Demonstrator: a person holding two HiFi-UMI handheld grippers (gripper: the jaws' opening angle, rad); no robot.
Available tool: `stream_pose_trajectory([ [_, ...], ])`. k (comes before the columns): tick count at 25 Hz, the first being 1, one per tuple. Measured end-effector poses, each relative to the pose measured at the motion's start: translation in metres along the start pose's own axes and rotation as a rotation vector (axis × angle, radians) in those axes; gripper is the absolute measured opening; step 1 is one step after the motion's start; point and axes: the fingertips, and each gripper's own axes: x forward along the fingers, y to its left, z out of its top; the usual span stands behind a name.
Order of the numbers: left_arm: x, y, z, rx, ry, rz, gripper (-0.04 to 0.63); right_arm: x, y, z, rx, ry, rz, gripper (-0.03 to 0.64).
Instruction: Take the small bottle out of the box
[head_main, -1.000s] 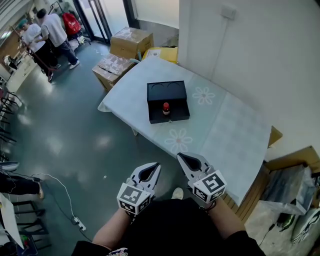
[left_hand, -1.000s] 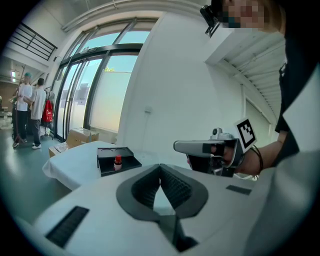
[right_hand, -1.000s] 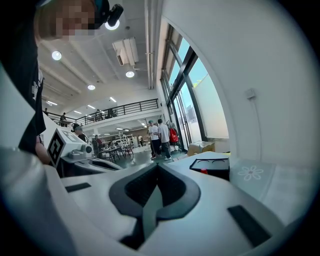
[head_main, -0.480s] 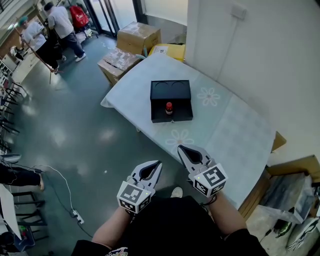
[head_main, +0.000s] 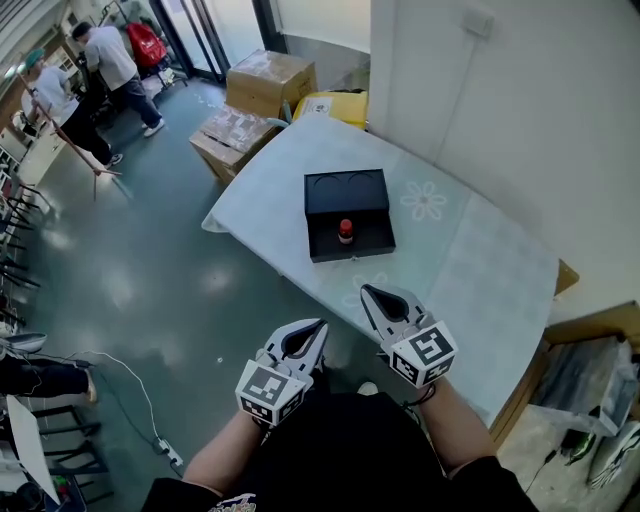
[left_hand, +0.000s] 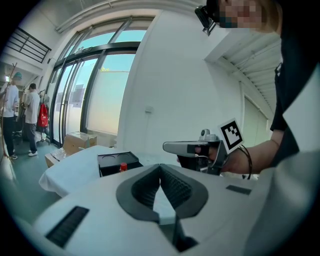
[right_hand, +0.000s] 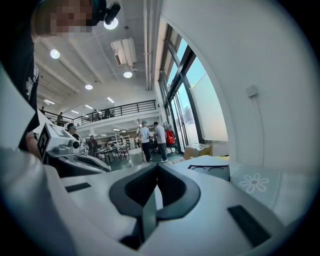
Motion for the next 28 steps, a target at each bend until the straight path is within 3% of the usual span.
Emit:
stream_pose_trajectory([
  [11, 0.036, 0.081, 0.019, 0.015, 0.015, -0.109, 0.028, 0.077, -0.054, -0.010, 0.030, 0.045, -0.148, 0.023],
  [28, 0.078, 0.153, 0.003, 0.008, 0.035, -0.236, 0.028, 0.142, -0.110, -0.061, 0.001, 0.177, -0.359, 0.025],
])
